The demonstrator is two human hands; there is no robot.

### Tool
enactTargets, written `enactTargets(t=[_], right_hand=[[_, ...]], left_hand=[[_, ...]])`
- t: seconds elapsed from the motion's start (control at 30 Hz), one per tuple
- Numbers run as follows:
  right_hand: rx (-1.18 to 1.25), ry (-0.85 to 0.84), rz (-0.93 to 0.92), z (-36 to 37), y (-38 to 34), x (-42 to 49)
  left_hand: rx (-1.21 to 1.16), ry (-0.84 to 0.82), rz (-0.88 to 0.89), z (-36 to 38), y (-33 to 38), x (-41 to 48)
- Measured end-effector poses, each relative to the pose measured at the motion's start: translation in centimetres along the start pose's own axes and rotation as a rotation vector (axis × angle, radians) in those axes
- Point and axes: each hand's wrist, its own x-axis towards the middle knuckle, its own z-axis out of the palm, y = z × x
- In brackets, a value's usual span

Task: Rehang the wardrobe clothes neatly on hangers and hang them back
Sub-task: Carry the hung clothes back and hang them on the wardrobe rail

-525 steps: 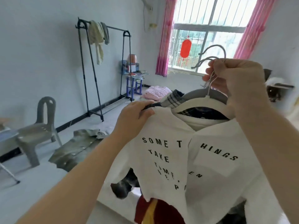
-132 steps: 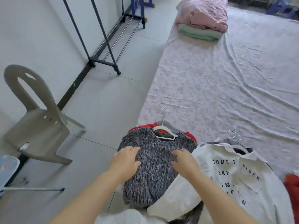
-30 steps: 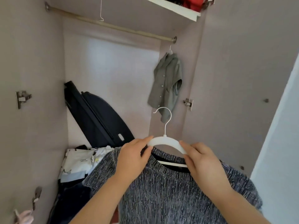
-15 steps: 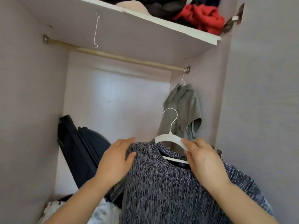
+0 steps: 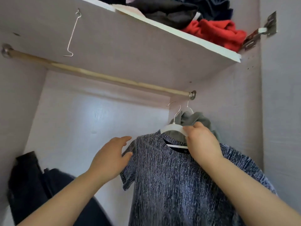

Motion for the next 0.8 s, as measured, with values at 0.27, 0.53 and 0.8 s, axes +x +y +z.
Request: enactTargets(t=[0.27,0.53,0.8], right_hand=[[-0.085,0.042,0.135,1.1,-0.3,9.7],[-0.045,0.065,0.208,4.6,1.9,15.1],[0.062,0.106,0.248,7.6,5.6,18.5]], left_hand=[[-0.057,0.080,0.115,1.9,-3.8,7.1],[-0.052,0.131,0.142,4.2,-6.1,10.5],[0.014,0.164,0.137,6.8,-7.9,12.8]])
